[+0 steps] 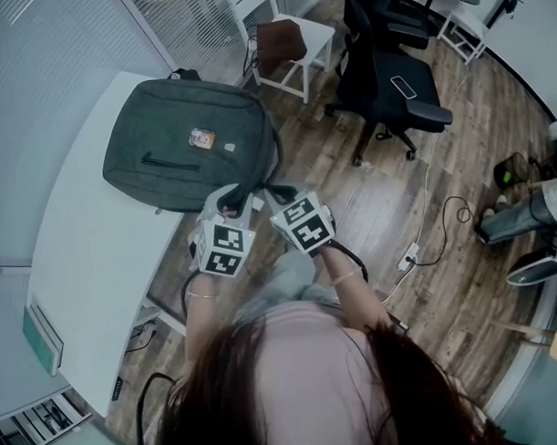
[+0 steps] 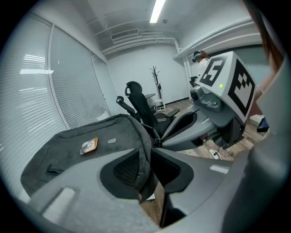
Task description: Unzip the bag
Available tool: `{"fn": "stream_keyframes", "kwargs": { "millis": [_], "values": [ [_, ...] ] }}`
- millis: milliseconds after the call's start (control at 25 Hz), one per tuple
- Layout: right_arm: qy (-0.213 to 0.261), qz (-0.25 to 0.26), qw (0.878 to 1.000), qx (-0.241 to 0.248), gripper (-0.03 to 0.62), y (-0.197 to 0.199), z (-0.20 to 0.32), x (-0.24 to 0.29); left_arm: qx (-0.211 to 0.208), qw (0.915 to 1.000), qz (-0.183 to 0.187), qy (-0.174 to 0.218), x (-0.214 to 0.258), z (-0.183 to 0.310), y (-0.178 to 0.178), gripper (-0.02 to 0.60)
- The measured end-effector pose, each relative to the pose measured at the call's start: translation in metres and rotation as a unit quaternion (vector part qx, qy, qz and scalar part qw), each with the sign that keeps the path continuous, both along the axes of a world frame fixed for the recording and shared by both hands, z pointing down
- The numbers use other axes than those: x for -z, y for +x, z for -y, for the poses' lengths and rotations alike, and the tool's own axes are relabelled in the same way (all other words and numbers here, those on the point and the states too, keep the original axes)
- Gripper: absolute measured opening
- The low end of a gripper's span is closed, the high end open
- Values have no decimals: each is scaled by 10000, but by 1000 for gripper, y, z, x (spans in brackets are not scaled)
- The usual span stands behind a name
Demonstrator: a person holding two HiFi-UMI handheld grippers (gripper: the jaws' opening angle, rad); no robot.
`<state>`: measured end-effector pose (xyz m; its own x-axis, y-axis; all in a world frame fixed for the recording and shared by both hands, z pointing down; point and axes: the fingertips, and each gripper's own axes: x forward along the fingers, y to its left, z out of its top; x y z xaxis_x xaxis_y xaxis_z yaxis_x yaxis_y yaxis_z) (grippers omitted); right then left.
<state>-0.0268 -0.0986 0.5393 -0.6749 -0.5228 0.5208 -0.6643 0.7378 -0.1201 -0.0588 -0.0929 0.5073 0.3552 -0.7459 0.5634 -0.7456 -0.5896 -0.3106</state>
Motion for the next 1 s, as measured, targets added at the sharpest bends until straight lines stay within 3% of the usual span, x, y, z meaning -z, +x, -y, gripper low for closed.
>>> {"fn": "stream_keyframes", "kwargs": {
  "millis": [200,320,640,1000],
  "values": [
    [-74,1,9999,76,8,-1,0,1,124,9980,618,59,-16,2,1,89],
    [-106,59,9999,76,8,0,1,0,197,9973,709,87,-18,4,2,80],
    [32,19,10000,51,8,4,6,-4,229,9985,488,62,-16,5,1,63],
    [123,-6,9998,-178,8,12,19,-1,179,9998,-11,-67,-6,5,-2,61]
  ]
}}
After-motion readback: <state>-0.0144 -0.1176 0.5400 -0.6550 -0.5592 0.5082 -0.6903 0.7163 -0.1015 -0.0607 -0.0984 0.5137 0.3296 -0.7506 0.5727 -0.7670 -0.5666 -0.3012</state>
